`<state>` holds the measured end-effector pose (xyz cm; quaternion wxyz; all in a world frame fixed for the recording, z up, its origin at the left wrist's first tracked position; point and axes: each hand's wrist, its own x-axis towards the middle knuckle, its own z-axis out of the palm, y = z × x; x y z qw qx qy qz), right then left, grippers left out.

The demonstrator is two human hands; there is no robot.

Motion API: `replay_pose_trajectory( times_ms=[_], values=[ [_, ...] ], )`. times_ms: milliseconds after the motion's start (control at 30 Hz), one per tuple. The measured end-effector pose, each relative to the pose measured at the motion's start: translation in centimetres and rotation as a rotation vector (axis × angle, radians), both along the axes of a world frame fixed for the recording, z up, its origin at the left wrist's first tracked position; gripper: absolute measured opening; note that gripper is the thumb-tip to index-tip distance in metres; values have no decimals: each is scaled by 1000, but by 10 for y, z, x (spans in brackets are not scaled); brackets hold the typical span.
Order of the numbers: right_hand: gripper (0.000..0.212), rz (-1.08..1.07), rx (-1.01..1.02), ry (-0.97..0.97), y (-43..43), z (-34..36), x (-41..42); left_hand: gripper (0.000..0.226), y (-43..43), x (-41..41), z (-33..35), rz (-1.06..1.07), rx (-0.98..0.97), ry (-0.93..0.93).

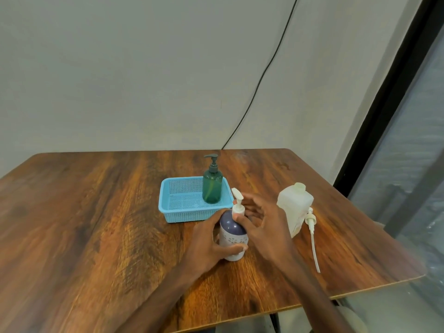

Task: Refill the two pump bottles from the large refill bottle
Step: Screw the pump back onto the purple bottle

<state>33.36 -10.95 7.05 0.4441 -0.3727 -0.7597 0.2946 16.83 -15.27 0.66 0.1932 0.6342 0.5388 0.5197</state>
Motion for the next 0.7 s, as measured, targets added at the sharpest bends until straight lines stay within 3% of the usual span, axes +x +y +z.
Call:
replay_pose_trajectory(
  times_ms=[300,500,633,700],
  values=[
    [35,-124,107,-46,5,-11,-4,81,-2,2,4,-22,2,-24],
    [48,-133,65,-36,10,-13,-9,80,-7,0,17,-113,-113,19],
    [66,-39,-19,-59,5,-20,0,119,-12,-28,31,-38,-250,203],
    [69,16,-89,-58,4,-26,3,111,-13,-36,44,17,-228,142]
  ],
)
